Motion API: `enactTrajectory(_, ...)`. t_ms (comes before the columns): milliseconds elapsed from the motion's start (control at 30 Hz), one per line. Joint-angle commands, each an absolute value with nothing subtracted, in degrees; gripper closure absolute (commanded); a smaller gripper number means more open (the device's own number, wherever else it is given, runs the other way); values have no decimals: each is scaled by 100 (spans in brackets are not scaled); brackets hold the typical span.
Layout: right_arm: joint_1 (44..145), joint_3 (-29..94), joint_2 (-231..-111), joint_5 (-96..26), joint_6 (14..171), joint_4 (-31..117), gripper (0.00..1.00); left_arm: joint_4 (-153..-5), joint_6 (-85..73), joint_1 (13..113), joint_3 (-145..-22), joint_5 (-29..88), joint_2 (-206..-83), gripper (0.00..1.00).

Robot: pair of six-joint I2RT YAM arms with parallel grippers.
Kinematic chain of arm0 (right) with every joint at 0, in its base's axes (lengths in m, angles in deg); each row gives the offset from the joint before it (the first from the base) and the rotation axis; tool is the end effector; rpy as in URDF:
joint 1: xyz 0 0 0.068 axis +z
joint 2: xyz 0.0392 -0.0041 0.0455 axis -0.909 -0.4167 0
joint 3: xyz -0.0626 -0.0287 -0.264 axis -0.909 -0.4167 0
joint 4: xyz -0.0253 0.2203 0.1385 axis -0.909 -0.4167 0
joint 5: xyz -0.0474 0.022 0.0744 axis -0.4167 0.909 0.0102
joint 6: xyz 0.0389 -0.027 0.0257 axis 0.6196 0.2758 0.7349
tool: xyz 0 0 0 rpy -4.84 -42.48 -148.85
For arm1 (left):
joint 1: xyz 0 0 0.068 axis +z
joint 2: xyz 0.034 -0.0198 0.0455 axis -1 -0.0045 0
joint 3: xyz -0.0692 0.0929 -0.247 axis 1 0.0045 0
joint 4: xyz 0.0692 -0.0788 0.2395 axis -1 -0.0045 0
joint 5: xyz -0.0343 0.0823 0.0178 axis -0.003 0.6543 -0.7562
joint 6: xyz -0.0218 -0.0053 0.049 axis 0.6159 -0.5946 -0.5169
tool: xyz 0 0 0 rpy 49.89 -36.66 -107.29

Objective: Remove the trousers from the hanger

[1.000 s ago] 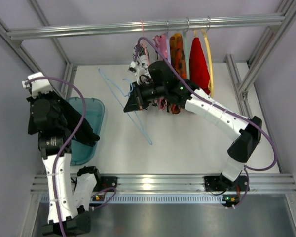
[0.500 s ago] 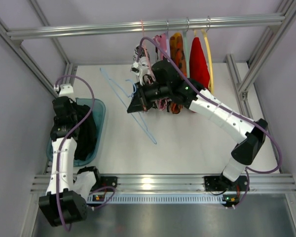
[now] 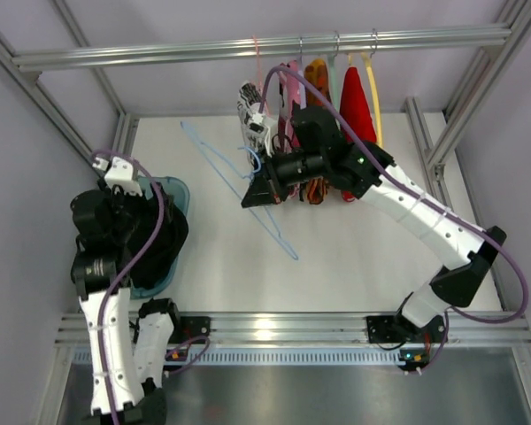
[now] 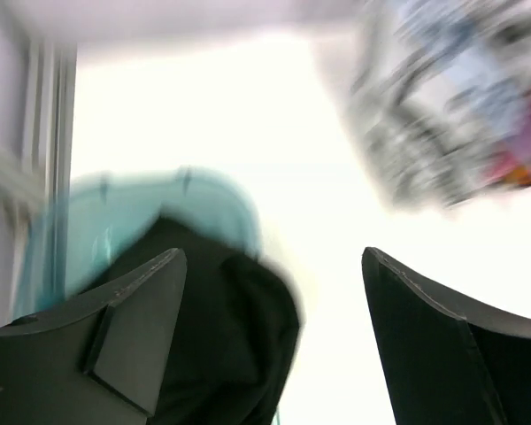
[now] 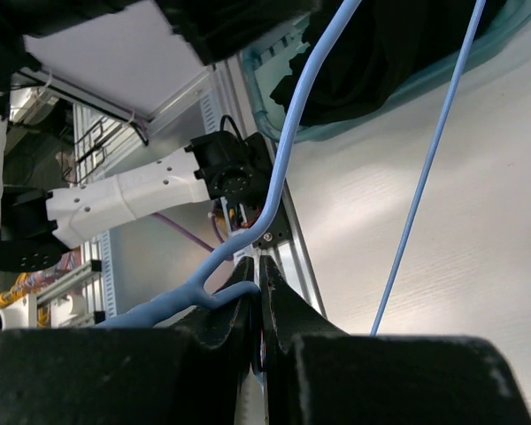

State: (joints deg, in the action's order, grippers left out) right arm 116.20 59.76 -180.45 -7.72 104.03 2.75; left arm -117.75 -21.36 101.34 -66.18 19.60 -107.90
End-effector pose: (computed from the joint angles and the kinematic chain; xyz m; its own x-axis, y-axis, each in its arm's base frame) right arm 0.1986 0.2760 0.4389 -0.5877 -0.3110 -0.7469 -0.8090 0.2377 0.5376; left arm 0.1326 0.0159 0.3668 -0.3339 -0.0088 -0.9426 0.1171 0.9918 -0.0507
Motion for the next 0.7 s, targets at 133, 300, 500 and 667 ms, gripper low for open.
enactTrajectory(133, 11687, 5840, -17858, 62, 9825, -455, 100, -11914, -2633, 10160, -7831, -1093, -10034, 17)
enactTrajectory(300, 12047, 6146, -18175, 423, 9755, -570, 100, -12010, -3739, 10161, -7894, -2553, -9885, 17)
enactTrajectory(500, 12382, 6639, -18807, 871, 9965, -710, 100, -12116, -5489, 10231, -7569, -2616, -9875, 19)
enactTrajectory(667, 12435, 6789, -19142, 1266, 10439, -412, 100, -12545, -6317, 10231, -7323, -2695, -10148, 23)
